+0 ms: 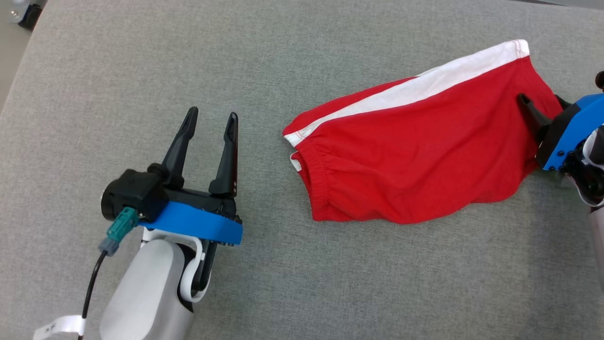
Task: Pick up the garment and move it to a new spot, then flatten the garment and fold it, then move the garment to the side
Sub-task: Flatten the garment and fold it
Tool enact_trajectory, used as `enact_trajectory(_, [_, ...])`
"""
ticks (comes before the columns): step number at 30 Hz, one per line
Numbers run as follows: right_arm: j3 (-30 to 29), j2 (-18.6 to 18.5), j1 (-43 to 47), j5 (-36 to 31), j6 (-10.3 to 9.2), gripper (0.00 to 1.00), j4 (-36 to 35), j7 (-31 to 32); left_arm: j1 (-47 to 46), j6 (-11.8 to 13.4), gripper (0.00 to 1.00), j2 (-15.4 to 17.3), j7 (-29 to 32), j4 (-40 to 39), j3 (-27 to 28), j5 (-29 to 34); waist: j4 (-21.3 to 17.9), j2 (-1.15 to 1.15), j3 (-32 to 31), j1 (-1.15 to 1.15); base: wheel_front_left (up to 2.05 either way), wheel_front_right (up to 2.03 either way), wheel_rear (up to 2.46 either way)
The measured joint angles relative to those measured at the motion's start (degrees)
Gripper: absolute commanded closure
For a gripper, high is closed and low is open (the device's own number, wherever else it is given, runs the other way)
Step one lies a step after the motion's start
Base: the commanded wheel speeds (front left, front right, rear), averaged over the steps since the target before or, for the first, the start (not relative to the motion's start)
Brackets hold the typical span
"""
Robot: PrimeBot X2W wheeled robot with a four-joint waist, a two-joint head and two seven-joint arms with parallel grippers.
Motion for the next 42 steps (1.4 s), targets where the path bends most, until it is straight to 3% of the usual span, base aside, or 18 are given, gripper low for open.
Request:
enact_trajectory(3, [-0.53, 0.73, -0.91, -1.77, 0.00, 0.00, 3.04, -0.42, 1.73, -1.65, 0.00, -1.67, 0.00, -0.13, 2.37, 2.64, 0.98, 0.00, 0.06, 0.00, 0.00, 0.00, 0.00])
enact_trajectory(4, [-0.45, 0.96, -1.15, -1.65, -0.01, 0.42, 3.63, -0.48, 2.08, -1.92, 0.00, -1.82, 0.00, -0.15, 2.79, 3.18, 1.15, 0.00, -0.03, 0.00, 0.00, 0.00, 0.00])
enact_trajectory(6, [-0.16, 1.30, -1.13, -1.36, -0.01, 1.00, 4.05, -1.20, 2.61, -2.34, 0.00, -2.37, 0.00, 0.10, 3.94, 3.54, 1.35, 0.00, -0.38, 0.00, 0.00, 0.00, 0.00])
enact_trajectory(12, [0.60, 2.94, 1.53, -0.05, 0.01, 1.00, 4.34, -5.00, 4.65, -3.09, 0.00, -2.65, 0.00, 1.42, 6.19, 4.25, 0.70, 0.00, -2.29, 0.00, 0.00, 0.00, 0.00])
enact_trajectory(19, [-6.44, 3.26, 5.92, -3.14, 0.00, 1.00, 2.79, -8.27, 6.81, -3.20, 0.00, -1.79, 0.00, 2.52, 6.75, 3.91, -2.05, 0.00, -5.24, 0.00, 0.00, 0.00, 0.00])
enact_trajectory(27, [-15.55, 3.53, 12.34, -14.57, 0.00, 1.00, -7.01, -5.86, 9.17, -3.22, 0.00, -1.22, 0.00, 2.44, 7.03, 3.33, -5.74, 0.00, -8.17, 0.00, 0.00, 0.00, 0.00])
enact_trajectory(30, [-16.81, 5.19, 13.33, -18.51, 0.00, 1.00, -11.72, -3.87, 9.17, -3.22, 0.00, -1.05, 0.00, 2.59, 6.30, 3.30, -6.24, 0.00, -9.18, 0.00, 0.00, 0.00, 0.00])
enact_trajectory(37, [-9.06, 9.48, 13.84, -21.13, 0.00, 1.00, -20.38, 0.44, 9.16, -3.23, 0.00, -1.11, 0.00, 3.27, 5.13, 2.74, -5.75, 0.00, -11.06, 0.00, 0.00, 0.00, 0.00])
enact_trajectory(42, [1.29, 11.38, 11.64, -20.22, 0.00, 1.00, -19.90, 4.00, 9.09, -3.37, 0.00, -1.25, 0.00, 3.46, 4.44, 2.31, -4.63, 0.00, -11.30, 0.00, 0.00, 0.00, 0.00])
